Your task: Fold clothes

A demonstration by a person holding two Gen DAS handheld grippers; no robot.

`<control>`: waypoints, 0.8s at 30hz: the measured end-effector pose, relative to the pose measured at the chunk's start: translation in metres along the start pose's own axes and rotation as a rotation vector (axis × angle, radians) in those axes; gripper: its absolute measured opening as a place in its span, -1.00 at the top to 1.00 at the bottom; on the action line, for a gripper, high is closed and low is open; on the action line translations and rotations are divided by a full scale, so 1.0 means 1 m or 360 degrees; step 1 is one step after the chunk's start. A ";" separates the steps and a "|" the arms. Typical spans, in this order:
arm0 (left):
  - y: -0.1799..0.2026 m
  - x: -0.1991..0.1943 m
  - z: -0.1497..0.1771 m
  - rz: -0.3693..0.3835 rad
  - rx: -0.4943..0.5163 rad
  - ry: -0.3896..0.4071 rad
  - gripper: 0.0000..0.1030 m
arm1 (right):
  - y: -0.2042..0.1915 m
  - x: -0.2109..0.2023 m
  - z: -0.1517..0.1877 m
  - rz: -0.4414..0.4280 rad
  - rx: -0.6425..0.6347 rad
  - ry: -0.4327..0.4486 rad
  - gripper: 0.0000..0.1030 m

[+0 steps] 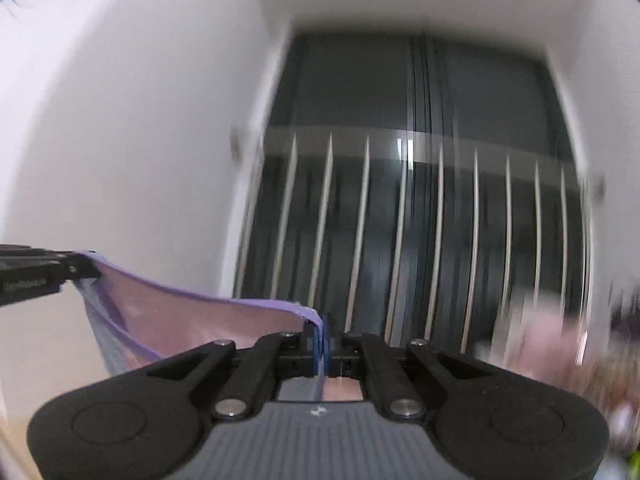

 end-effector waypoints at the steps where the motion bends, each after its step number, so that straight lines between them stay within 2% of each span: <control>1: 0.003 0.000 -0.015 0.0029 0.0010 0.0005 0.62 | 0.005 -0.011 -0.025 0.0038 -0.0048 0.0094 0.96; 4: 0.004 0.009 -0.031 0.0104 -0.0041 -0.0067 0.68 | 0.016 -0.028 -0.065 0.0126 -0.0135 0.0223 0.96; 6: 0.003 0.018 -0.026 0.0163 -0.0113 -0.0144 0.71 | 0.021 -0.025 -0.069 0.0129 -0.0133 0.0209 0.96; 8: 0.002 0.032 -0.007 0.0191 -0.0165 -0.0240 0.77 | 0.021 -0.012 -0.058 0.0092 -0.0122 0.0138 0.96; 12: 0.001 0.086 0.061 0.0134 -0.0168 -0.0470 0.90 | 0.009 0.052 0.004 -0.0017 -0.0122 -0.0146 0.96; 15: -0.009 0.152 0.118 0.0062 -0.0133 -0.0638 0.97 | 0.002 0.132 0.071 -0.0087 -0.0098 -0.0440 0.96; 18: -0.020 0.214 0.152 0.0096 -0.0240 -0.0815 0.98 | 0.007 0.210 0.128 -0.0062 -0.0025 -0.0649 0.97; 20: -0.019 0.250 0.143 0.0079 -0.0254 -0.0824 0.98 | 0.013 0.252 0.145 -0.0037 0.0026 -0.0721 0.97; 21: -0.016 0.263 0.122 0.0072 -0.0241 -0.0767 0.98 | 0.019 0.268 0.141 -0.0010 0.0044 -0.0714 0.97; 22: -0.012 0.273 0.098 0.0066 -0.0229 -0.0694 0.98 | 0.029 0.278 0.119 0.0039 0.0049 -0.0637 0.97; 24: -0.004 0.274 0.031 0.0089 -0.0212 -0.0467 0.98 | 0.051 0.288 0.071 0.0137 0.0052 -0.0459 0.97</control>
Point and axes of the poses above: each gripper's, at about its wrist camera, not at the fingertips, and x roughly the way its jaws point, y to its right, z to its underside, the point moved 9 cm from there along x, roughly the way its jaws point, and after that the axes turned 12 degrees about -x, right-handed, at the moved point
